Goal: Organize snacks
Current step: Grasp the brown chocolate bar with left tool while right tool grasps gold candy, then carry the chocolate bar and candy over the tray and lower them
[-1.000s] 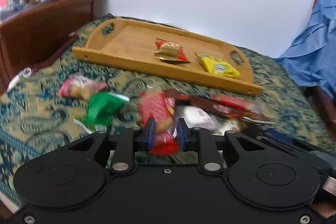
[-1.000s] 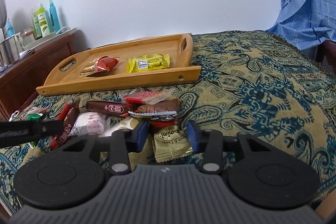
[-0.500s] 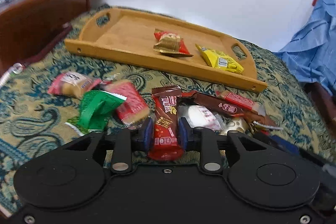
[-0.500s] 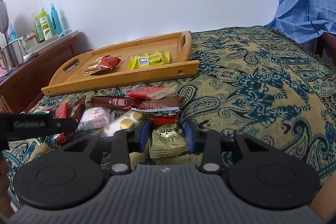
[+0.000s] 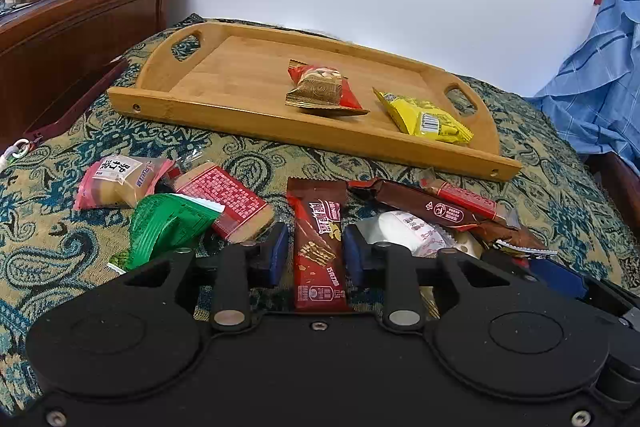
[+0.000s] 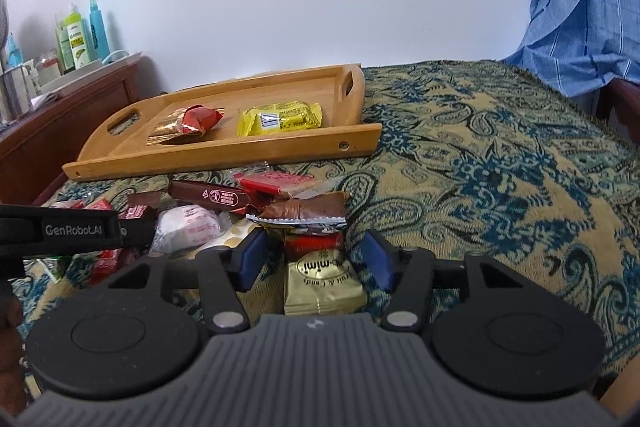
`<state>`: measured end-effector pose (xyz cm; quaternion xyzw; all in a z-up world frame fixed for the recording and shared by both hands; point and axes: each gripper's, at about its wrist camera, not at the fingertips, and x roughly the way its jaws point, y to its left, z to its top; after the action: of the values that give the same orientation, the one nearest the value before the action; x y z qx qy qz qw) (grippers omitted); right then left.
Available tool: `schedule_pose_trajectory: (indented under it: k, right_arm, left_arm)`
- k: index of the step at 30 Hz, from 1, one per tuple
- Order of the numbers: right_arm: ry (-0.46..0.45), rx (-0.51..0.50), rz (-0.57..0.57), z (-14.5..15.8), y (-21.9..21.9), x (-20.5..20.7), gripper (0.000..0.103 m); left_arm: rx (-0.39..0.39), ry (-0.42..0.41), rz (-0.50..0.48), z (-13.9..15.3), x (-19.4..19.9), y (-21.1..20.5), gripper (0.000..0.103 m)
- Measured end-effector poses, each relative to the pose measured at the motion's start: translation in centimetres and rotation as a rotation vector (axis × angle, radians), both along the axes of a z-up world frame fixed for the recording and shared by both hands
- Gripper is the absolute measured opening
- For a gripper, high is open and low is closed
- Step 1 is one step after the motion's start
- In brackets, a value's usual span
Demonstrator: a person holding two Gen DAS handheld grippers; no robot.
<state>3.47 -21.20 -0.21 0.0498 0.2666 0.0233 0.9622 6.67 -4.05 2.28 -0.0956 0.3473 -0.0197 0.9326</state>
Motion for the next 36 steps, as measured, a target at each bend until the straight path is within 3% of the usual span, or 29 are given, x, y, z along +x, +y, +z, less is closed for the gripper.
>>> schedule_pose_trajectory:
  k: [1, 3, 4, 8, 22, 36]
  right_arm:
    - [-0.001, -0.003, -0.001, 0.0, 0.1, 0.1, 0.069]
    - [-0.002, -0.005, 0.002, -0.1, 0.1, 0.0, 0.040]
    - [-0.003, -0.004, -0.001, -0.1, 0.1, -0.1, 0.037]
    - [-0.008, 0.036, 0.007, -0.1, -0.4, -1.2, 0.035]
    - [-0.019, 0.020, 0.077, 0.1, -0.1, -5.6, 0.035]
    - [-0.059, 0.091, 0.084, 2.0, -0.2, -6.7, 0.035]
  left_arm:
    - [0.006, -0.005, 0.002, 0.1, -0.1, -0.1, 0.023]
    - [0.016, -0.019, 0.007, 0.3, -0.6, -0.3, 0.022]
    - [0.024, -0.027, 0.005, 0.3, -1.0, -0.5, 0.022]
    - [0.060, -0.057, -0.013, 0.8, -2.6, -1.4, 0.022]
    - [0.051, -0.055, -0.043, 1.4, -7.6, -2.1, 0.023]
    - [0.063, -0.091, -0.026, 3.4, -8.5, -1.1, 0.022]
